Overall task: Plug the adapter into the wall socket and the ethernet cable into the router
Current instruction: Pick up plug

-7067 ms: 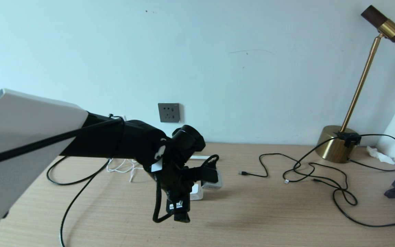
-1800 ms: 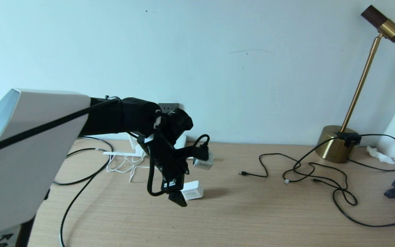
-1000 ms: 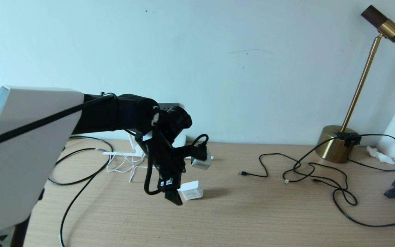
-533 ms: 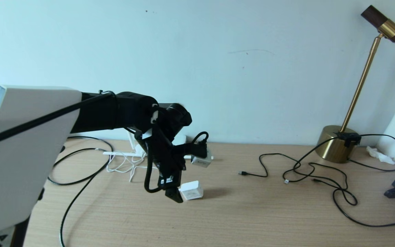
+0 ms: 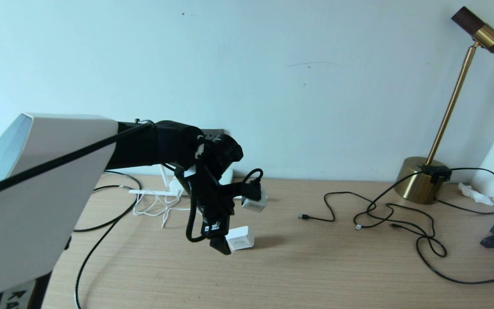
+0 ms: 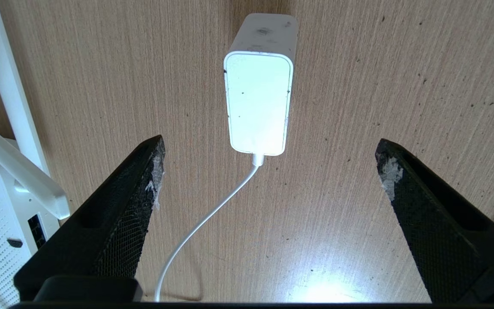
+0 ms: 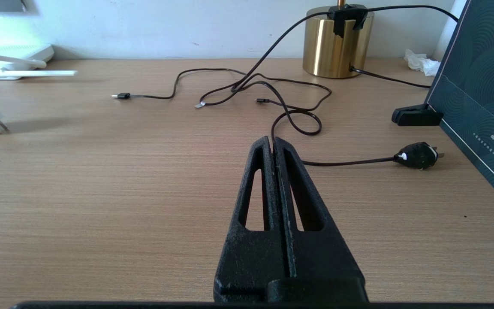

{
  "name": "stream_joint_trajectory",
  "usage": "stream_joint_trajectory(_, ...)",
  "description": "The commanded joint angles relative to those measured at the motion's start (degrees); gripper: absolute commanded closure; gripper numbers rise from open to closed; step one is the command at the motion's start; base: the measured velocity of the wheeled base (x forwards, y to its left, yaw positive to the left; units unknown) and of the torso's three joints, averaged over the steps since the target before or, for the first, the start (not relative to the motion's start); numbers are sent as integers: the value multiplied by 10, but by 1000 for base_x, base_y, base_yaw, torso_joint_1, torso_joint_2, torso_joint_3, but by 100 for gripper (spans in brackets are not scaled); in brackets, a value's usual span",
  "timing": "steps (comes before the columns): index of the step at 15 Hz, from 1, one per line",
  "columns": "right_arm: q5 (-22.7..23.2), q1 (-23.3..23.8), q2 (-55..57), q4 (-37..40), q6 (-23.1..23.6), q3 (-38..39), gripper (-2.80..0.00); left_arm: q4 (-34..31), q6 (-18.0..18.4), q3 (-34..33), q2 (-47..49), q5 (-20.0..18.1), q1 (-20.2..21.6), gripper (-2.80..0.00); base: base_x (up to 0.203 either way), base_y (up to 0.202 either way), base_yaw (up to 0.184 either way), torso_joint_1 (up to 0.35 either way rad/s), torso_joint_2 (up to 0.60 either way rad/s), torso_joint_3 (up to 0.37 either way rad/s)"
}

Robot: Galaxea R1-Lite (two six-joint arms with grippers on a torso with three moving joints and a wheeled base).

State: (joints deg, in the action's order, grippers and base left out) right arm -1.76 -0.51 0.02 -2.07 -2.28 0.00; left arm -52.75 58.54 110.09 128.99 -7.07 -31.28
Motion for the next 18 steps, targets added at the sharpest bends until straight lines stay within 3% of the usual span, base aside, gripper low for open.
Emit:
stream_joint_trajectory(1,0,0,0,0,0,6,0,-2,3,0,9,0,0,-280,0,0,0,0,0,0)
stream_joint_trajectory(5,0,0,0,0,0,6,0,-4,17,0,9,0,-1,-280,0,0,0,0,0,0)
stream_joint_trajectory(6,0,0,0,0,0,6,0,-4,21,0,9,0,-1,0,0,0,0,0,0,0)
stream_joint_trajectory(18,0,0,0,0,0,6,0,-5,22,0,3,0,0,0,0,0,0,0,0,0)
